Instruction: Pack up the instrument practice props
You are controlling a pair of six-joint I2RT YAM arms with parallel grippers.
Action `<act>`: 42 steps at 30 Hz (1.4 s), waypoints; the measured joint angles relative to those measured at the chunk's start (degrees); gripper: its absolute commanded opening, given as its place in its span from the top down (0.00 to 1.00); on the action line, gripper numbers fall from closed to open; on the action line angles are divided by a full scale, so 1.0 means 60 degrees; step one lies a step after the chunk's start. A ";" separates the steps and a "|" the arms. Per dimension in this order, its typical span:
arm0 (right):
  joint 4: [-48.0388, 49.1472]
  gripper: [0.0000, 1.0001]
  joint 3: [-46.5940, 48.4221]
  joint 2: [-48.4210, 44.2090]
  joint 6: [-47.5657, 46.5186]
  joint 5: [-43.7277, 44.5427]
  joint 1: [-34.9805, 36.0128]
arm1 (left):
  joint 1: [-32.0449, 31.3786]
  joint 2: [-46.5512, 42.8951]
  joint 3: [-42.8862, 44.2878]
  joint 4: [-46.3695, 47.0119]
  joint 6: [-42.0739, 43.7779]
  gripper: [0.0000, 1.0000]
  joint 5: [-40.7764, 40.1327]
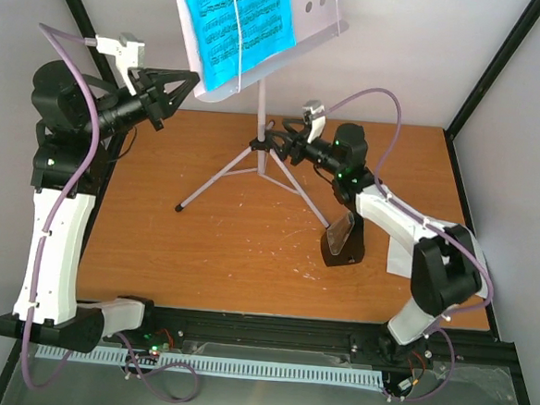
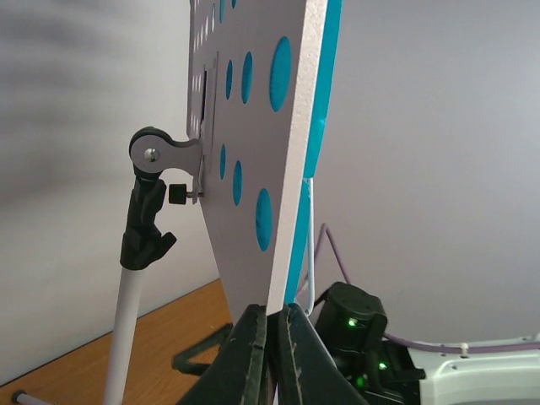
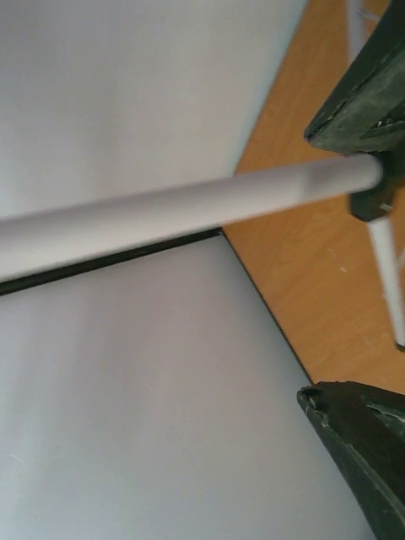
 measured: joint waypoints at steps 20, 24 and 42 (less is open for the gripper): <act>0.1402 0.85 0.5344 0.4240 -0.0080 -0.1949 -0.0302 | 0.0142 -0.0514 -0.1512 0.1042 0.0441 1.00 0.0066; 0.1570 0.97 0.5187 0.4200 -0.1038 -0.2084 -0.0273 | 0.0576 -0.0393 -0.1603 0.1260 0.0586 1.00 0.0477; 0.1807 0.97 0.1501 0.1290 -0.2335 0.2918 -0.0076 | 0.0936 0.2550 0.0481 0.2335 0.1013 1.00 0.3151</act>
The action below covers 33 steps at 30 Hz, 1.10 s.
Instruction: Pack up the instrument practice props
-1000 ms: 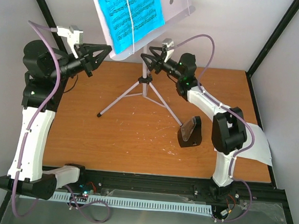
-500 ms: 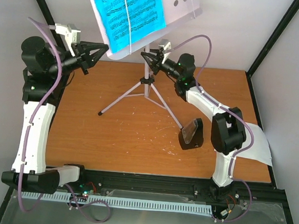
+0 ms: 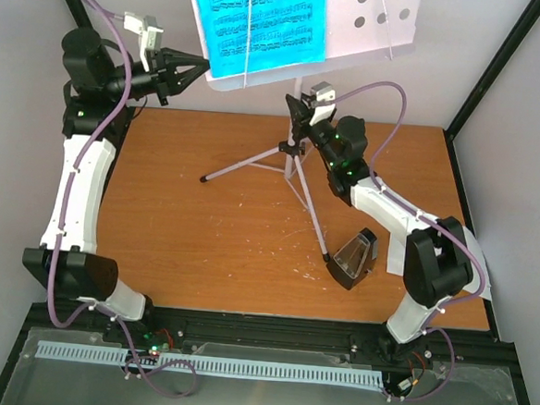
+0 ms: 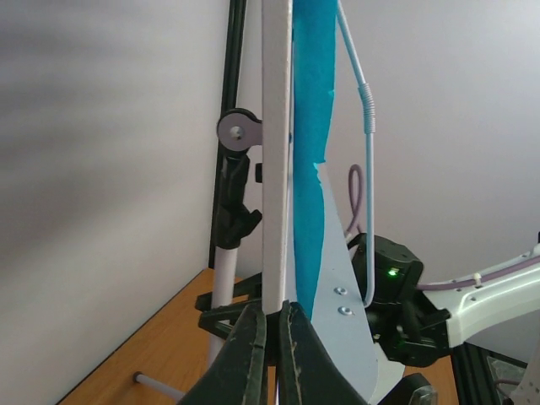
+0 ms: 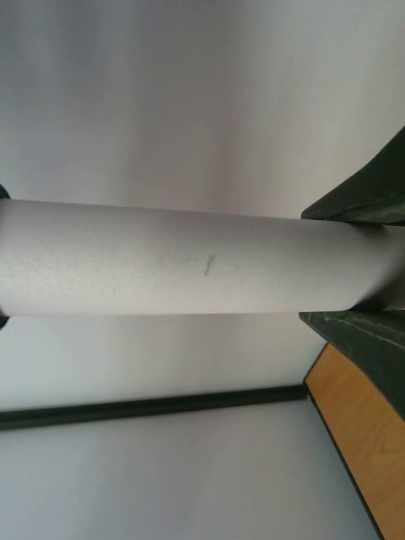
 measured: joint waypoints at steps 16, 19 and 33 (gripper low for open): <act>-0.0044 0.13 -0.1366 -0.0816 -0.0204 0.2233 0.0353 | 0.0153 0.0601 0.0237 0.0178 -0.0018 0.05 -0.0681; -0.0044 0.08 -0.1883 -0.1235 -0.0062 0.2182 0.0353 | 0.0178 -0.0098 -0.0543 0.0313 -0.0015 0.04 -0.1337; -0.0994 0.25 -0.3526 -0.4637 0.1963 0.0922 0.0353 | -0.0608 -0.1891 -0.0984 0.0484 -0.1002 0.50 -0.2561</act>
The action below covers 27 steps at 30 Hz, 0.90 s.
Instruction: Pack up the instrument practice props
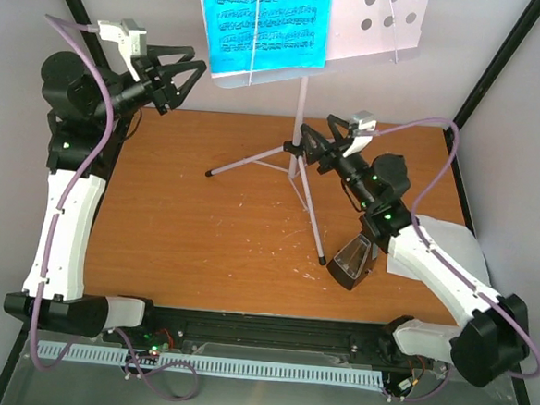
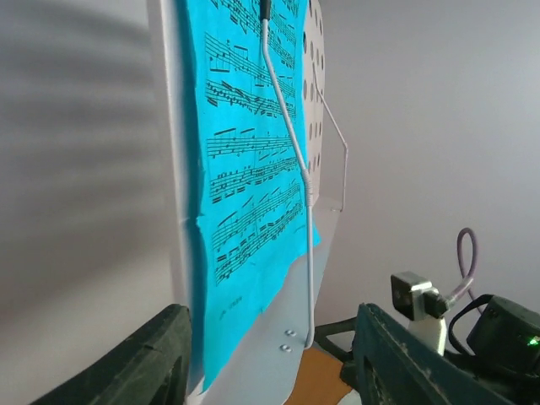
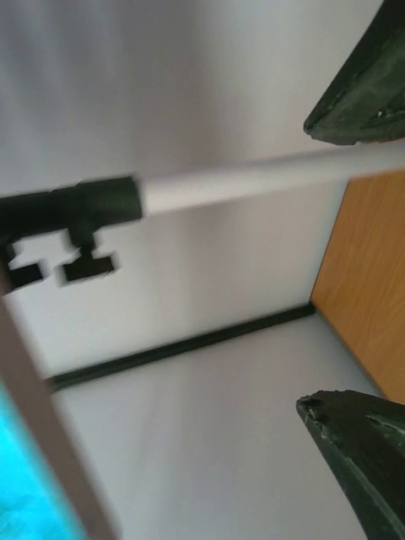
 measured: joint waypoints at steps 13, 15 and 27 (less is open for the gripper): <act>-0.4197 0.32 0.4841 0.0357 0.1708 -0.2714 0.0299 | -0.0437 0.0339 0.0714 -0.1749 0.0131 0.53 -0.1315; -0.4940 0.35 0.6022 0.0831 0.1803 -0.2670 0.0295 | -0.0437 0.0393 0.0882 -0.1920 0.0175 0.51 -0.1333; -0.8244 0.39 1.0211 0.3016 0.2138 -0.2408 -0.0532 | -0.0437 0.0703 0.1643 -0.2466 0.0248 0.49 -0.1242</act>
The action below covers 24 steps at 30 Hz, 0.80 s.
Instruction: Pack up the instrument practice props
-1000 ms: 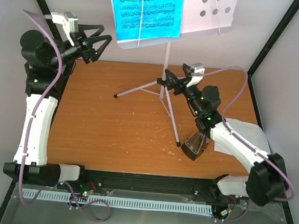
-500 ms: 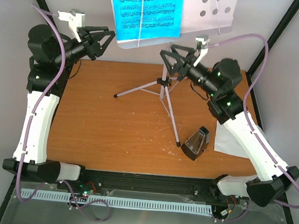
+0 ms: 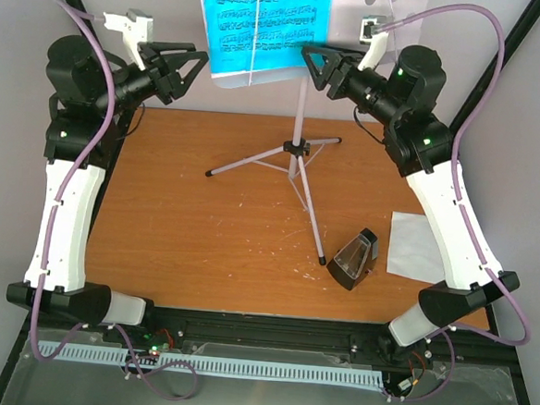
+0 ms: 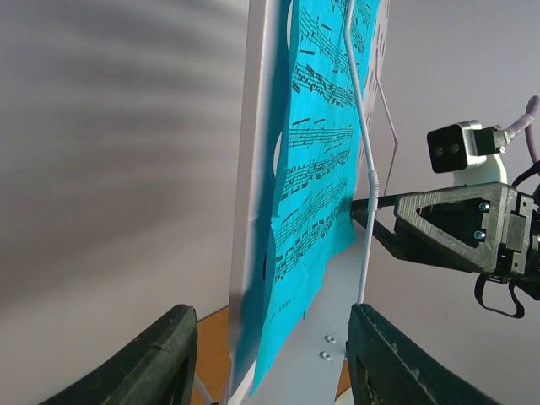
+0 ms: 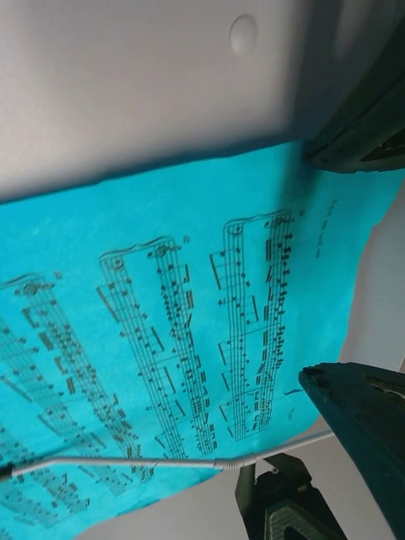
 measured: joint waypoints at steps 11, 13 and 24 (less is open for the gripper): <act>-0.0514 0.49 0.0215 0.0229 0.0288 -0.0382 -0.0357 | 0.0000 0.0004 0.0000 -0.0084 0.0004 0.50 0.0248; -0.0503 0.45 0.0244 0.0266 0.0324 -0.0477 -0.0357 | 0.0000 0.0004 0.0000 -0.0087 0.0007 0.50 0.0277; -0.0765 0.43 0.0696 0.0273 0.0131 -0.0215 -0.0426 | 0.0000 0.0004 0.0000 -0.0193 0.0084 0.49 0.0350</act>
